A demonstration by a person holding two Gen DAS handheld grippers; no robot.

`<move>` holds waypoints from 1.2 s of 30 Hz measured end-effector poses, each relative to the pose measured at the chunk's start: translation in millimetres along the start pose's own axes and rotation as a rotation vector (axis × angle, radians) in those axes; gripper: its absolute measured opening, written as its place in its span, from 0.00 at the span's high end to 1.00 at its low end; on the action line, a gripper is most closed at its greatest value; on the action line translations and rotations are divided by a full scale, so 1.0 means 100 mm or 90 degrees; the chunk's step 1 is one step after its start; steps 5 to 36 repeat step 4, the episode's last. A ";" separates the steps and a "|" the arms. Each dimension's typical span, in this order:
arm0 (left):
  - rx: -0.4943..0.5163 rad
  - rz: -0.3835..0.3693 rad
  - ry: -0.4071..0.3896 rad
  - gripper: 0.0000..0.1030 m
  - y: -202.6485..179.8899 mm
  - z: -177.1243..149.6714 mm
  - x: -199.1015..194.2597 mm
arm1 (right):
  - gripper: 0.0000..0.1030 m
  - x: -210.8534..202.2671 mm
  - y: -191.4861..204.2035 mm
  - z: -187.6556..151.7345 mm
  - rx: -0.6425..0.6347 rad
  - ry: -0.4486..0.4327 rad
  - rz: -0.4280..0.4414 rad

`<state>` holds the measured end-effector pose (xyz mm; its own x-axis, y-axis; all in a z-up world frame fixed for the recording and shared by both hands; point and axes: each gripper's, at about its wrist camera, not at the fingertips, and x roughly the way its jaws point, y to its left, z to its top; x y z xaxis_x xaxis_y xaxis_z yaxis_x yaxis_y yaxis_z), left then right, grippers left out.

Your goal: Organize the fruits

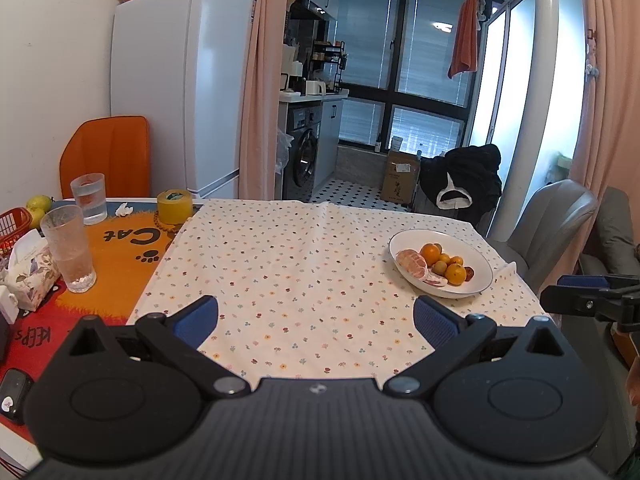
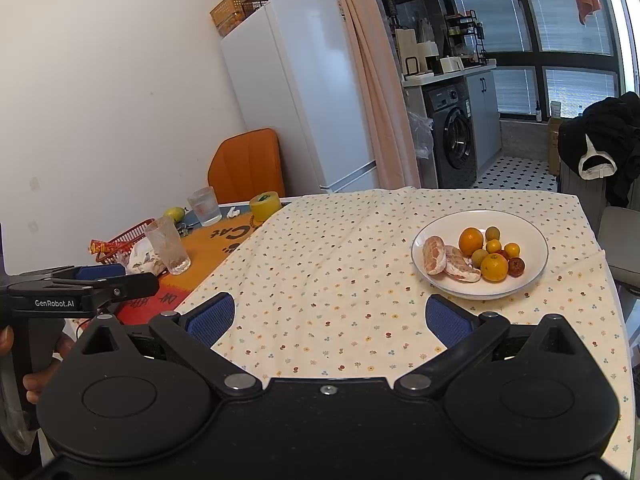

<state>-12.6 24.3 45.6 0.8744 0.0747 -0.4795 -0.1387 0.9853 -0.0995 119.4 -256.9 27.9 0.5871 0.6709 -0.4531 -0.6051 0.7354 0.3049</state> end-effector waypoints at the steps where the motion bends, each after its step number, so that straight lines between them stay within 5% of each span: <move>1: -0.001 0.001 -0.002 0.00 0.00 -0.01 -0.01 | 0.00 0.00 0.00 0.00 0.000 0.000 0.000; 36: 0.003 -0.004 0.003 0.00 -0.01 -0.01 -0.01 | 0.00 0.02 -0.01 -0.01 0.000 0.004 -0.004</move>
